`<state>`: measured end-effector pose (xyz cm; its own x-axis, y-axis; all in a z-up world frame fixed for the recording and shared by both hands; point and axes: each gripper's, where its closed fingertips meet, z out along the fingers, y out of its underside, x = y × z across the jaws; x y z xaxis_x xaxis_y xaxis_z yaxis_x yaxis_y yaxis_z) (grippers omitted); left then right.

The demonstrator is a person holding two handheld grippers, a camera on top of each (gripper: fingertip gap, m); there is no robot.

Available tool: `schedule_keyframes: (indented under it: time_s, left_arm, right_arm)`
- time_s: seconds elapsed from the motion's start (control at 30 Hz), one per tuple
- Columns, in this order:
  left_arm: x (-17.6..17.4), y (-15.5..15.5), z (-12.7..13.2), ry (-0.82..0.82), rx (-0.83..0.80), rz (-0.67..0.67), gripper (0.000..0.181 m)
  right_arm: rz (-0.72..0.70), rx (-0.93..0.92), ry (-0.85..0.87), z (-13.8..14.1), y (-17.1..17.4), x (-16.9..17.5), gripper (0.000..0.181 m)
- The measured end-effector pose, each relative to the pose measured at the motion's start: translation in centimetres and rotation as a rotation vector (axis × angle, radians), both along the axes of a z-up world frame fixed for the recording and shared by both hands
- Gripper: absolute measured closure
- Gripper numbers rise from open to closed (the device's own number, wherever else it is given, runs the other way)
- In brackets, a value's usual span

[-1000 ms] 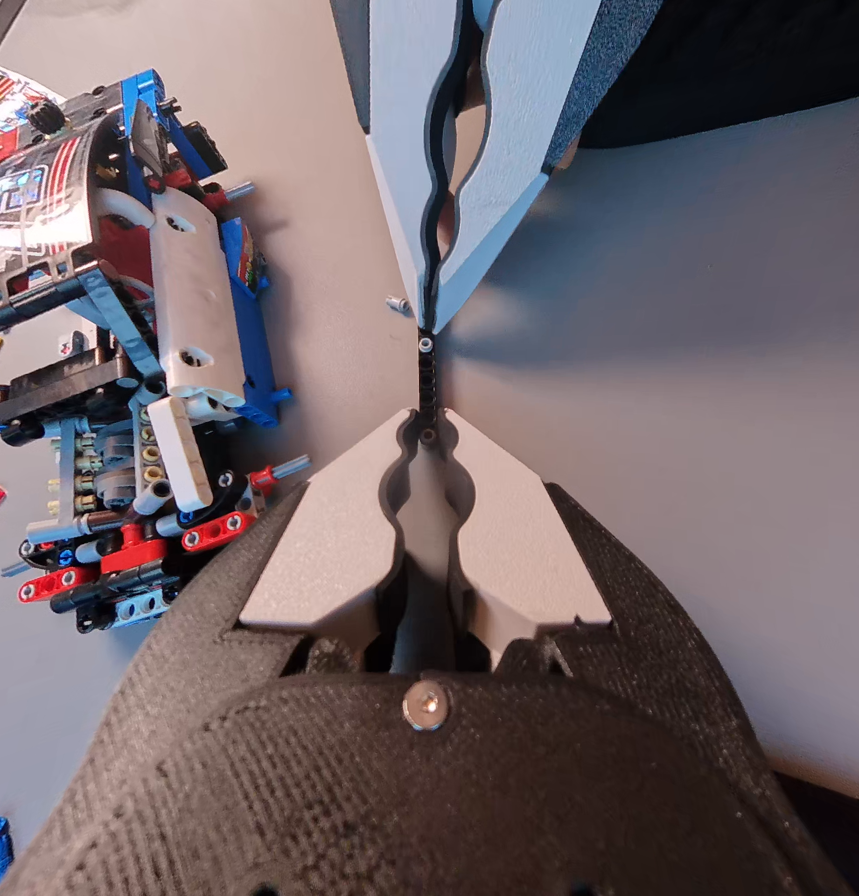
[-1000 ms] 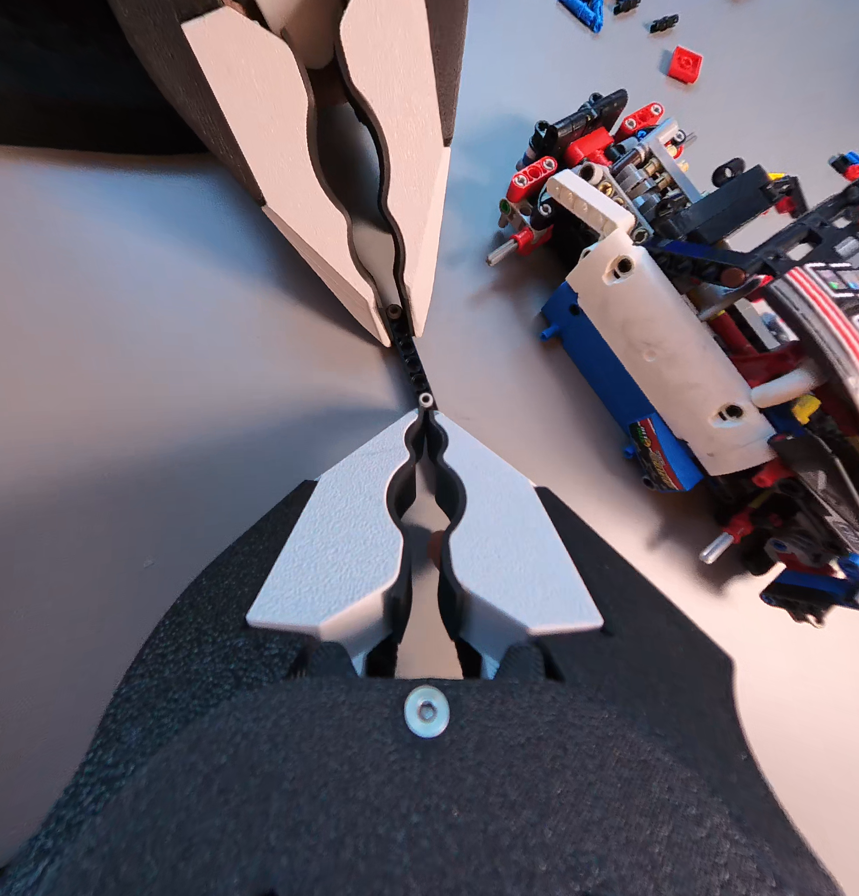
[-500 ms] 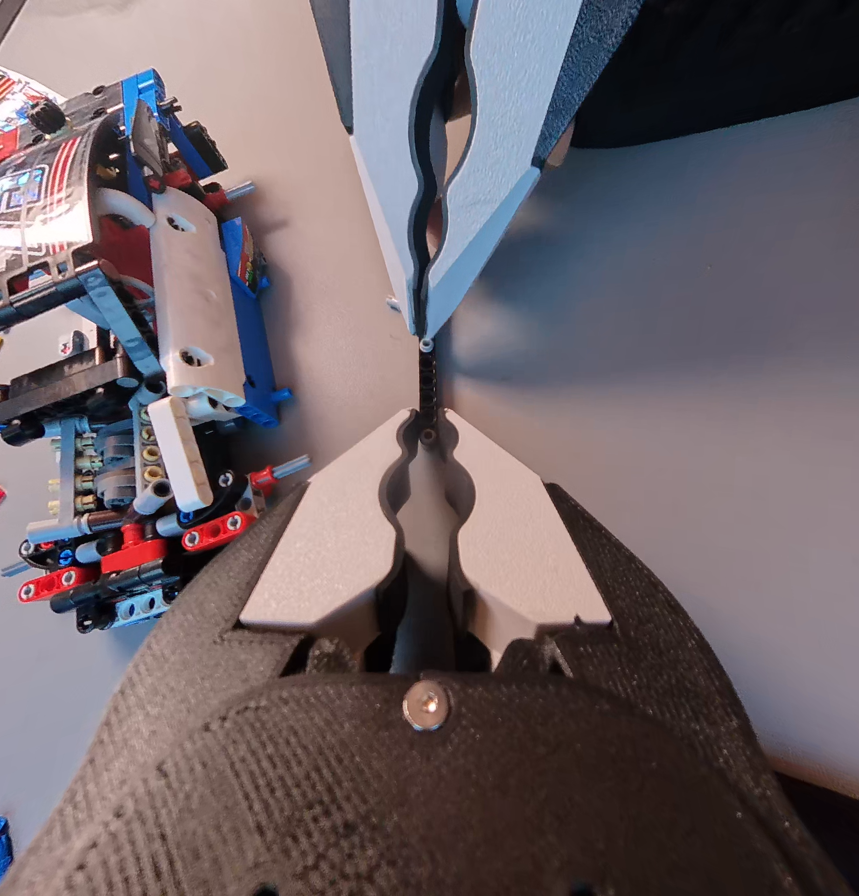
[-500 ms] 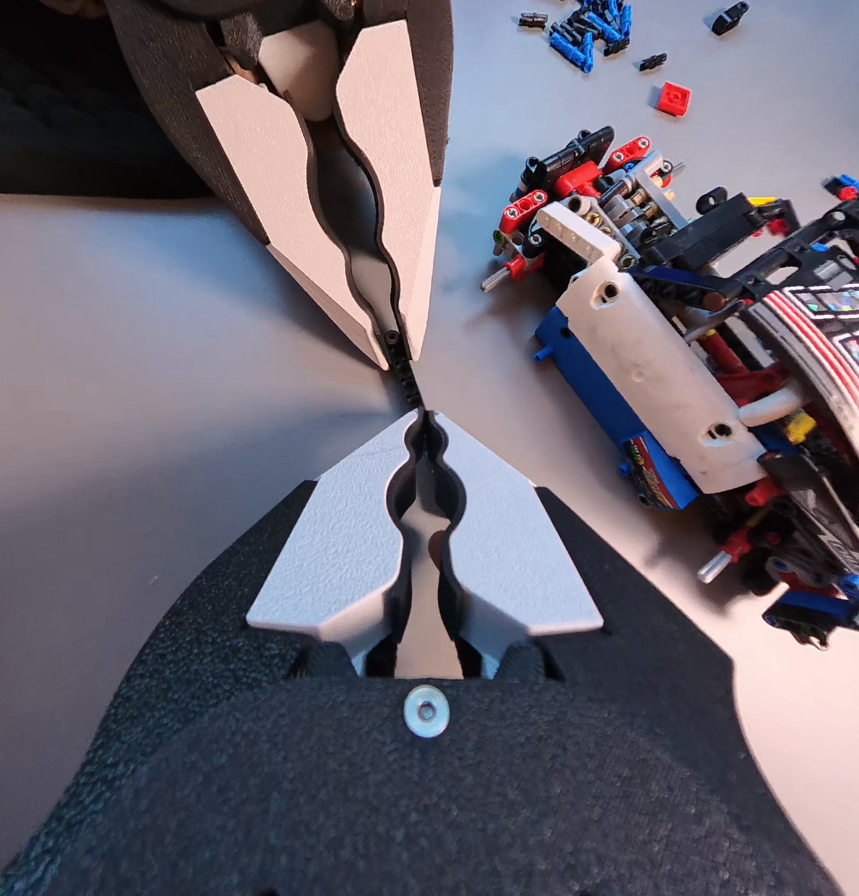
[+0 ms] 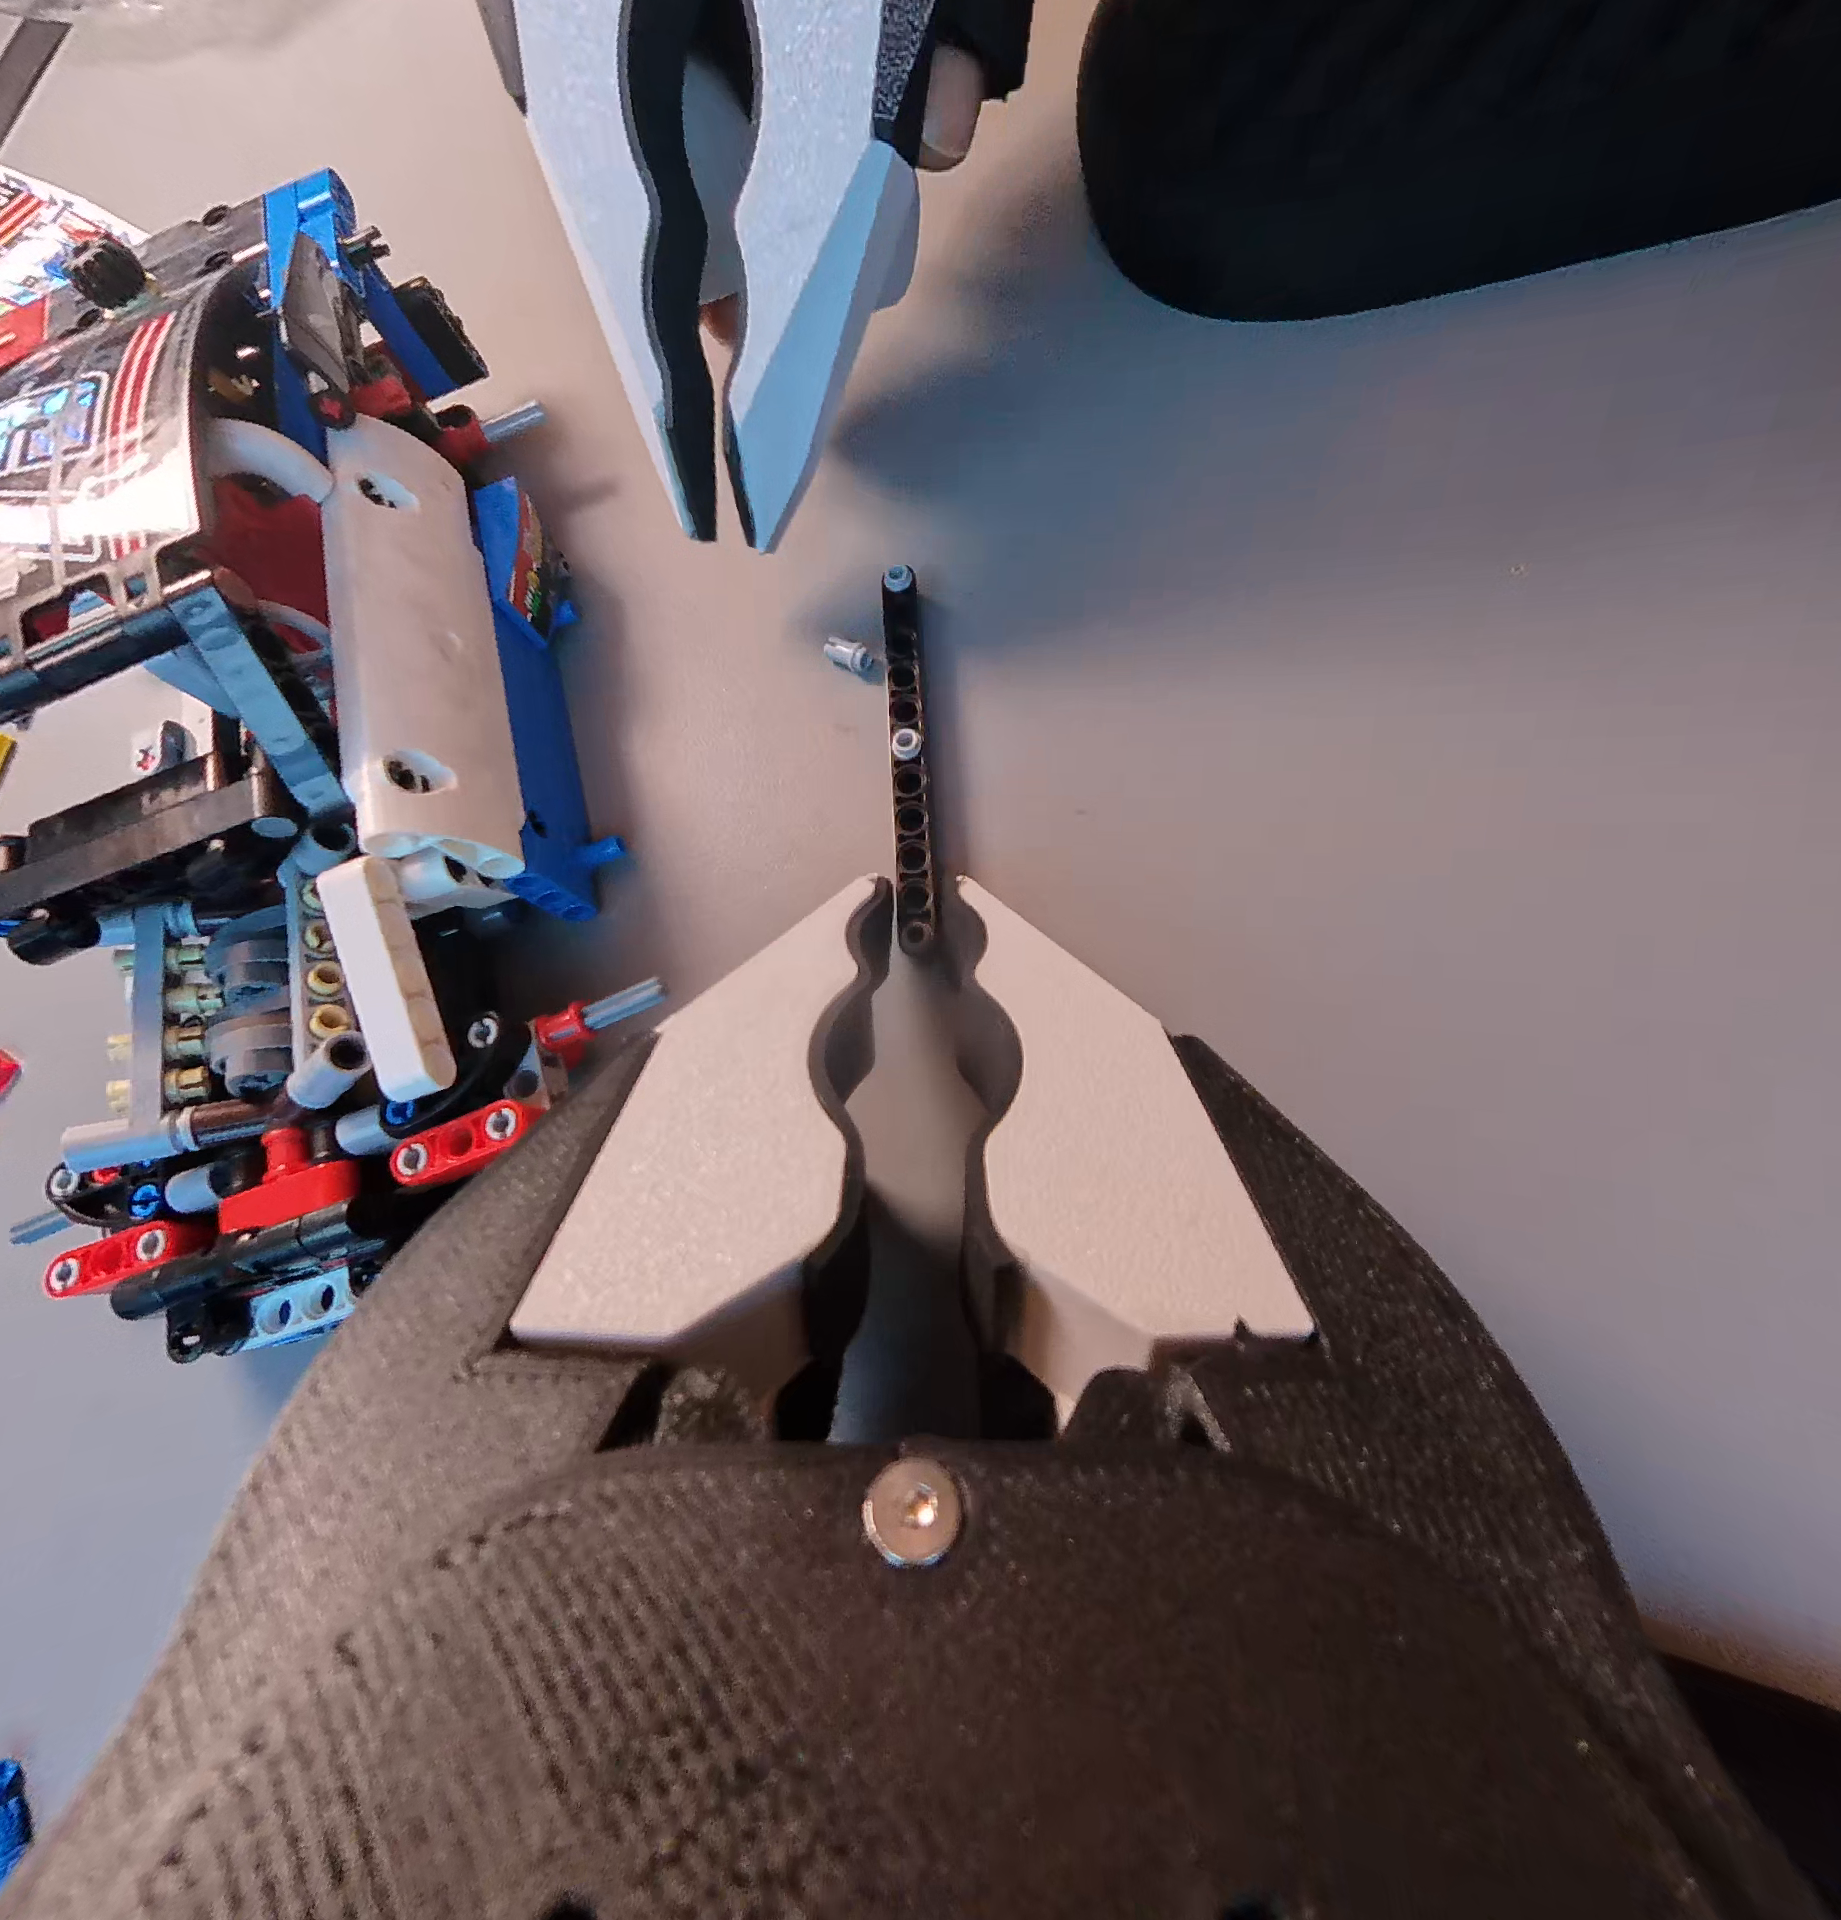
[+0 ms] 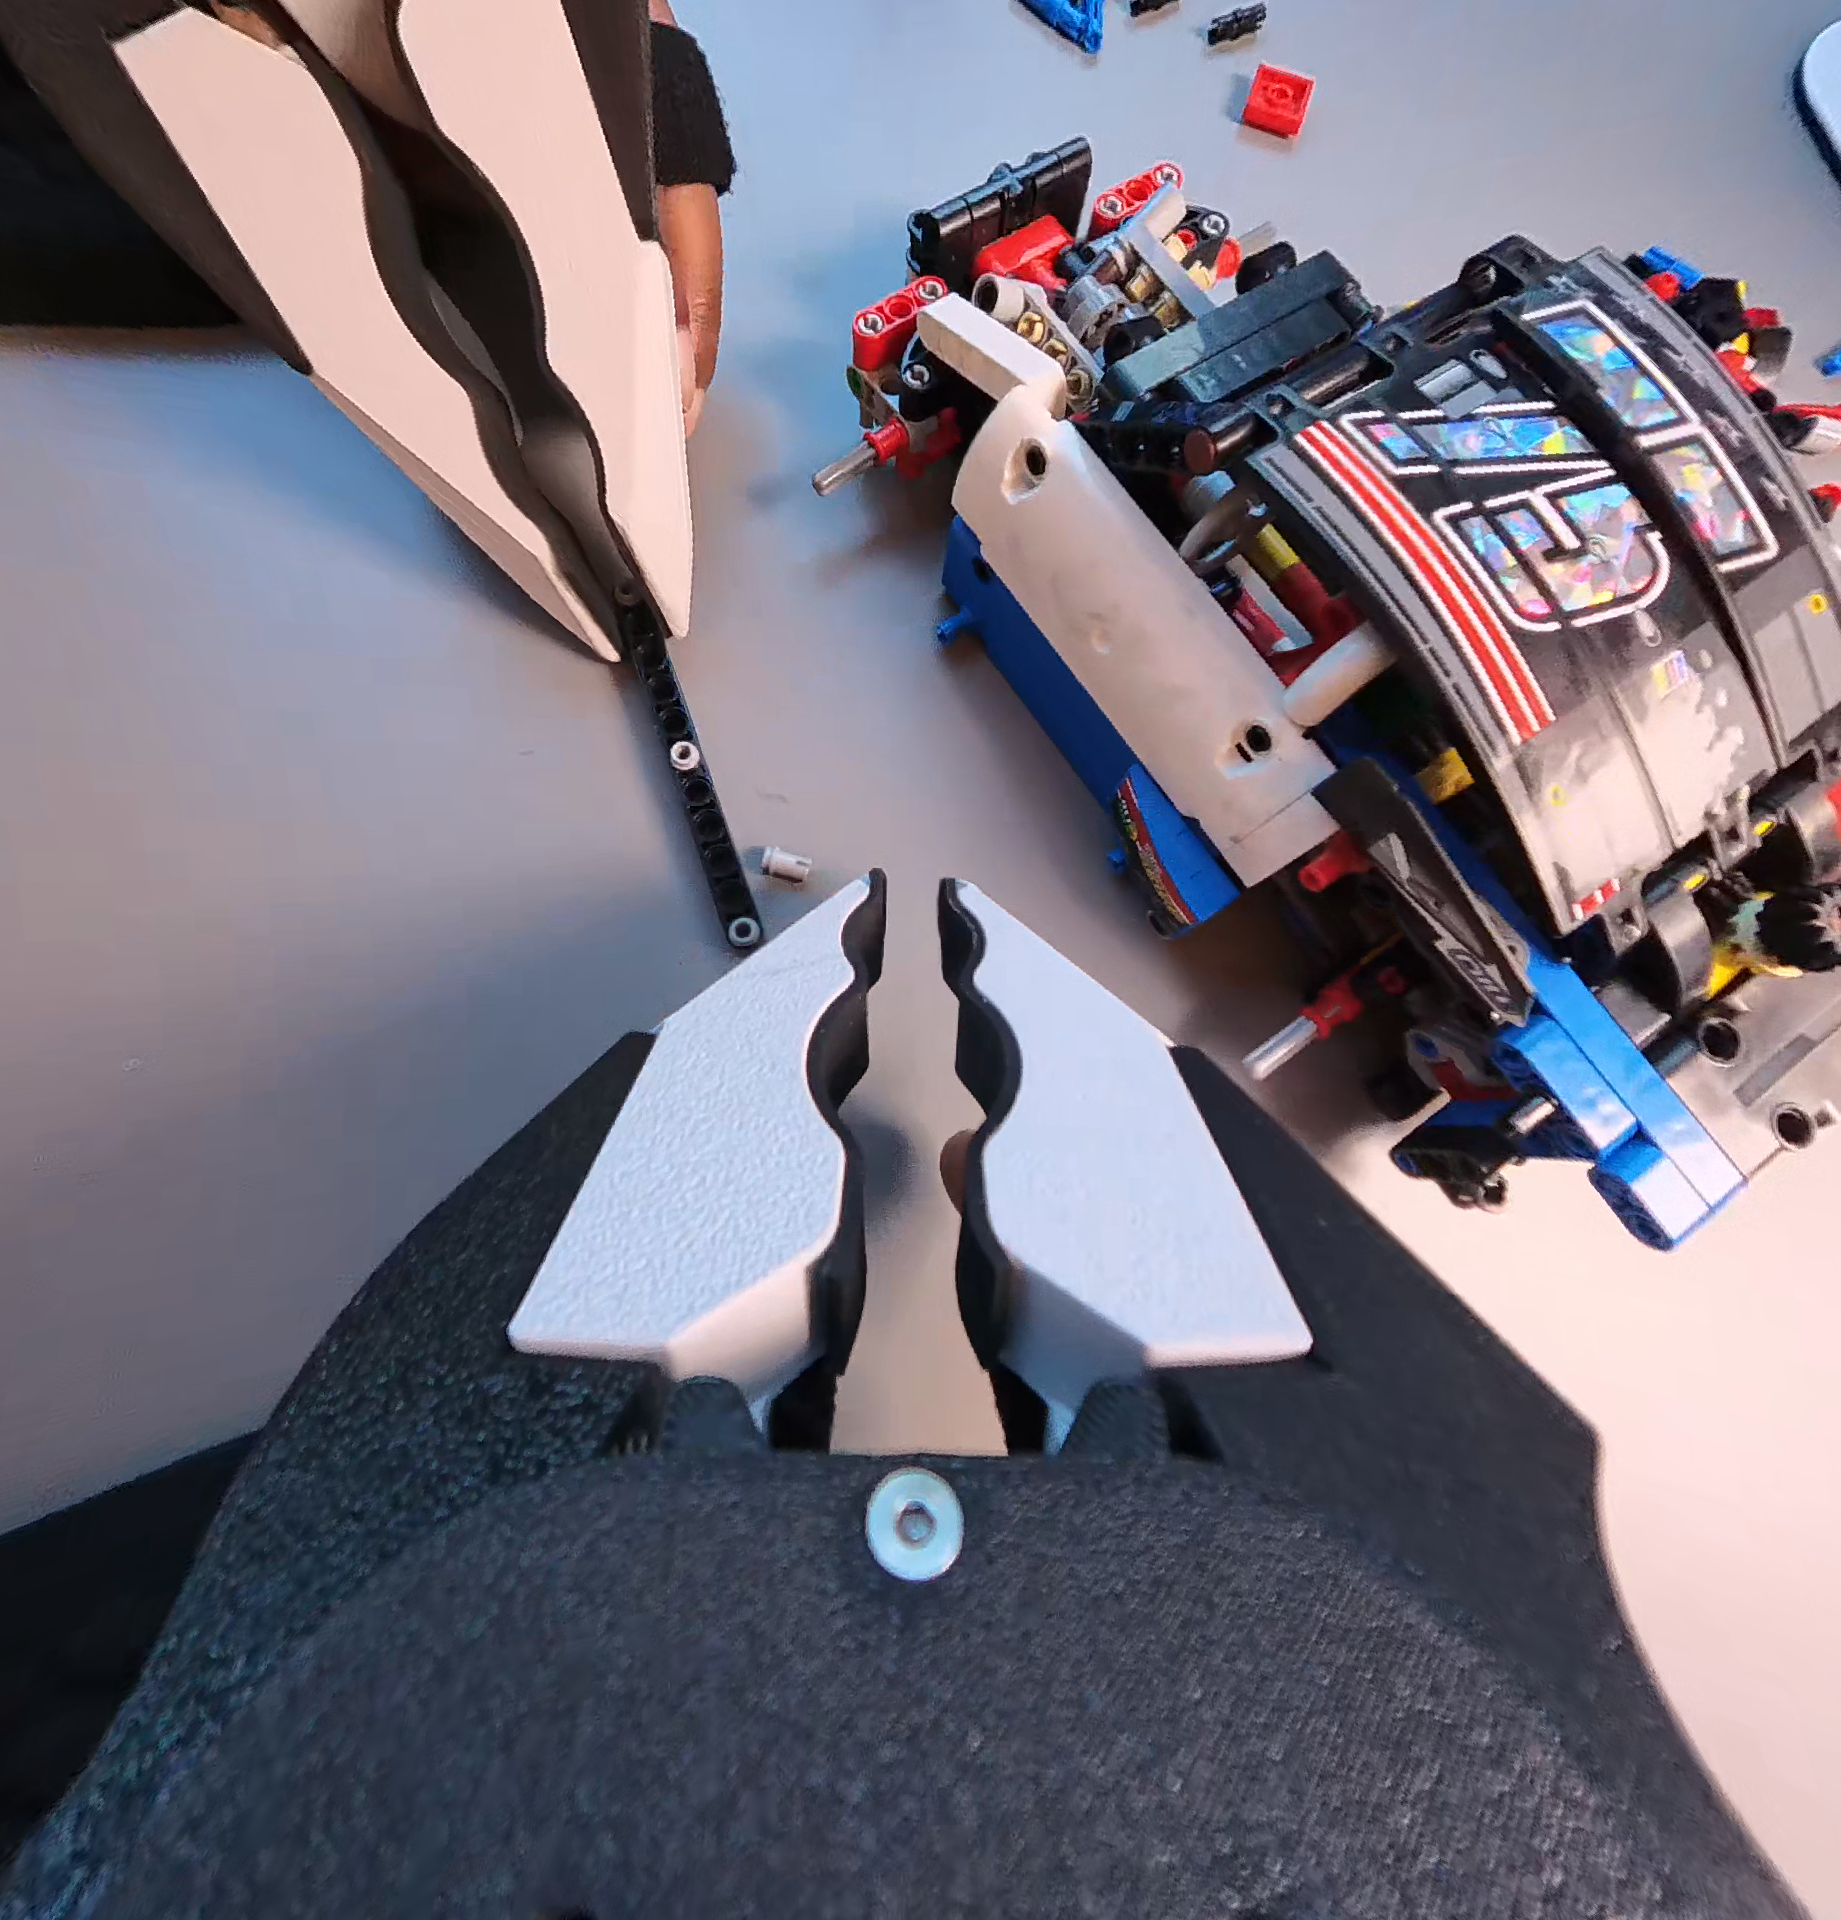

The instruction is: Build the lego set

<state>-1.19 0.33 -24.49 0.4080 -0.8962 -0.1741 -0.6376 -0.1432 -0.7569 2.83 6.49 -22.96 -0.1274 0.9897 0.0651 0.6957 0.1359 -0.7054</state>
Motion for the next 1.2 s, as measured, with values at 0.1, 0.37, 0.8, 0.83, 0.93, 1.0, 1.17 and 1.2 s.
schedule_keyframes:
  time_s: [0.1,0.37,0.8,0.83,0.93,1.0,1.17,1.2]
  left_arm:
    - [0.0,0.0,0.0,-0.001,-0.002,0.001,0.173]
    - [-0.2,0.2,0.2,-0.018,-0.004,0.014,0.173]
    - [-0.7,1.0,2.1,-0.169,-0.027,0.068,0.162]
    - [-0.8,1.1,2.3,-0.187,-0.025,0.078,0.161]
    - [-1.3,1.7,3.5,-0.277,-0.022,0.117,0.158]
    - [-1.7,2.2,4.2,-0.341,-0.027,0.148,0.157]
    - [-2.7,3.0,5.7,-0.452,-0.021,0.2,0.157]
    - [-2.8,3.1,5.8,-0.462,-0.021,0.205,0.156]
  right_arm:
    - [0.021,-0.031,0.01,-0.1,0.1,-0.2,0.173]
    - [0.043,-0.064,0.047,-0.2,0.2,-0.9,0.173]
    - [0.036,-0.118,0.108,-0.1,0.1,-0.5,0.174]
    - [0.036,-0.119,0.111,-0.1,0.1,-0.5,0.174]
    - [0.032,-0.12,0.121,-0.1,0.2,-0.5,0.174]
    - [0.028,-0.12,0.128,-0.1,0.2,-0.4,0.174]
    - [0.024,-0.115,0.132,-0.1,0.2,-0.4,0.174]
    - [0.023,-0.114,0.133,-0.1,0.2,-0.4,0.174]
